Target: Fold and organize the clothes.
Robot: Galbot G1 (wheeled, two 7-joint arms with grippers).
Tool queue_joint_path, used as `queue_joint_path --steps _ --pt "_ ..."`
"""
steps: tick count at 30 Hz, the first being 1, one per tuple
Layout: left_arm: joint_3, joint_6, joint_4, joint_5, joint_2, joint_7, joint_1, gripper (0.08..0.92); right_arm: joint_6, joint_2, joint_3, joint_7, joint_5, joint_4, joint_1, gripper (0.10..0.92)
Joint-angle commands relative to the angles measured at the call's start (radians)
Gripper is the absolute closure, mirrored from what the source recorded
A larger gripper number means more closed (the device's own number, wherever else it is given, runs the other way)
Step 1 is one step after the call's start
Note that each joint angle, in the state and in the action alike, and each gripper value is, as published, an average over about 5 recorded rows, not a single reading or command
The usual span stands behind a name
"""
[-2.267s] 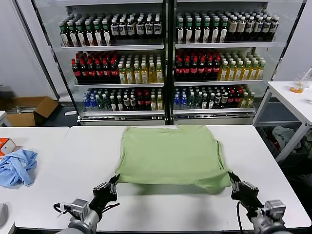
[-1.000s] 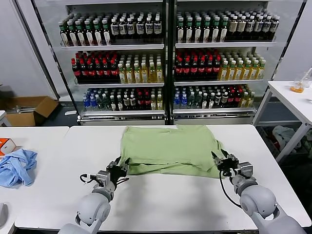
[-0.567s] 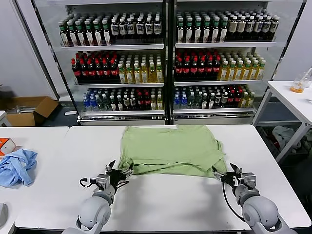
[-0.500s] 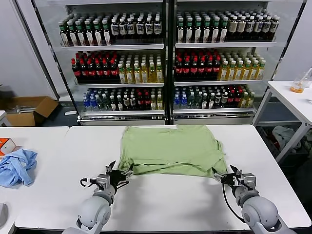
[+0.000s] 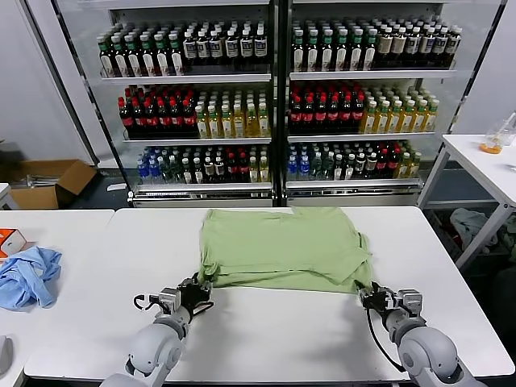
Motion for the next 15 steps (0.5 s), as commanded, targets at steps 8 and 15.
queue_joint_path --steps 8,15 --pt "-0.070 0.083 -0.216 -0.242 0.045 0.002 0.135 0.903 -0.018 -0.100 0.060 -0.038 -0.001 0.144 -0.166 0.904" --pt "-0.105 0.105 -0.391 -0.236 0.066 -0.005 0.341 0.903 -0.019 -0.167 0.160 -0.044 -0.006 0.256 -0.340 0.904"
